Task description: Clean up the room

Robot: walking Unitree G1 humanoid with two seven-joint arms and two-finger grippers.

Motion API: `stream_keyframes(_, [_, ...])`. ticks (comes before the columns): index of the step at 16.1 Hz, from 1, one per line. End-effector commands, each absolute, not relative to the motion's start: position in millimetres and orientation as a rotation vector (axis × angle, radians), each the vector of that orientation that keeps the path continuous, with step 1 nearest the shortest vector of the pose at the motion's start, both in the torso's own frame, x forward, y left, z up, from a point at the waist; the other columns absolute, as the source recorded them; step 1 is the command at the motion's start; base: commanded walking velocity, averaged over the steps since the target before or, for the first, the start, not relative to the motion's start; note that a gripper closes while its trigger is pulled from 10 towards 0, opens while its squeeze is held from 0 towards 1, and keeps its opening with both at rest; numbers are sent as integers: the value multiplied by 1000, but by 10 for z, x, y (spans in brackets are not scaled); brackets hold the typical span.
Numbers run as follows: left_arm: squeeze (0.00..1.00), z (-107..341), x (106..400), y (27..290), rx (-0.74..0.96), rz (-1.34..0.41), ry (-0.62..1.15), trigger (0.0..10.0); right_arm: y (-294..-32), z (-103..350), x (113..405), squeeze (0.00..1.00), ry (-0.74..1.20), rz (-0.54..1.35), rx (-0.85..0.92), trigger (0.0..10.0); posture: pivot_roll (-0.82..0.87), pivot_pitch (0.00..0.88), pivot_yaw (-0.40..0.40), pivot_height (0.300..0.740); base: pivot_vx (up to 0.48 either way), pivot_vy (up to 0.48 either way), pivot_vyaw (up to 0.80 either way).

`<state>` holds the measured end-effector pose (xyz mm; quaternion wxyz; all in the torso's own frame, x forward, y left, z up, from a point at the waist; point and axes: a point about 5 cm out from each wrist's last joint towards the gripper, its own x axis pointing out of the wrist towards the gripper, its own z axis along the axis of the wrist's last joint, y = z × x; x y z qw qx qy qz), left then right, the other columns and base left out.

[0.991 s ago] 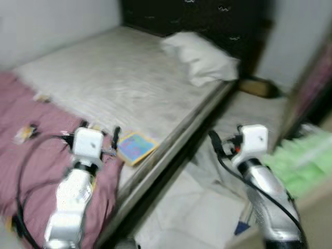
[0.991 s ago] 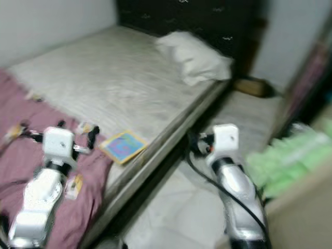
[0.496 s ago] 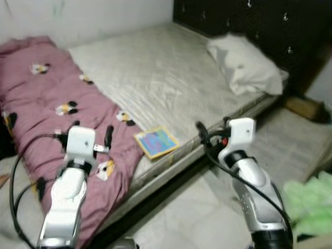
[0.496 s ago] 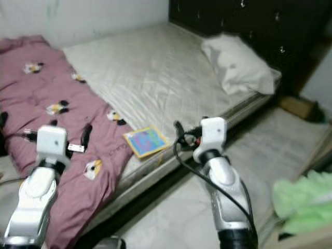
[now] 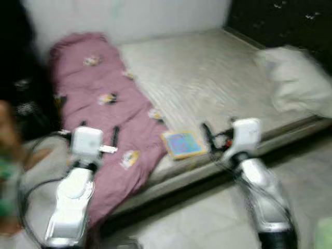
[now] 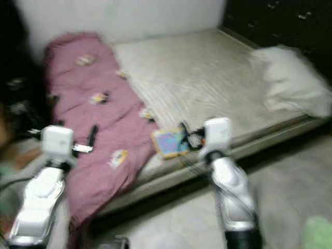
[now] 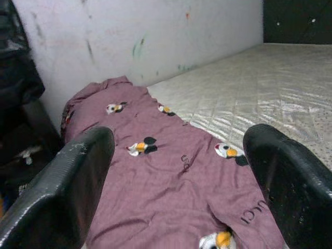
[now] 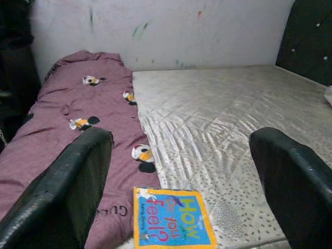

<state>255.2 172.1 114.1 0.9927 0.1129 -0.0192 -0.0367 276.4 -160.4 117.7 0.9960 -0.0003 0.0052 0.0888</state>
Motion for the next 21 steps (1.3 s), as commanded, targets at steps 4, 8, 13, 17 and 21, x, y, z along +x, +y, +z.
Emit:
stream_keyframes(4, [0,1183,2555,1775,240,-72,-49,10000,-1573,1187,2774,0,2,178,3,10000,-6,0,-48,740,0,0,800])
stream_keyframes(8, [0,1179,2548,1762,232,-84,-48,10000,-1631,1162,2758,0,6,129,0,10000,-9,0,-45,740,0,0,800])
stream_keyframes(13, [0,1191,2527,1713,188,-143,-57,10000,-1627,1156,2773,0,7,122,7,10000,-6,0,-48,740,0,0,116])
stream_keyframes(17, [0,1193,2521,1703,178,-159,-60,10000,-1623,1176,2793,0,-3,118,0,10000,-4,0,-51,740,202,0,0])
stream_keyframes(21, [0,1196,2520,1698,177,-166,-61,10000,-1620,1200,2801,0,-18,114,-5,10000,-2,0,-52,740,282,0,0])
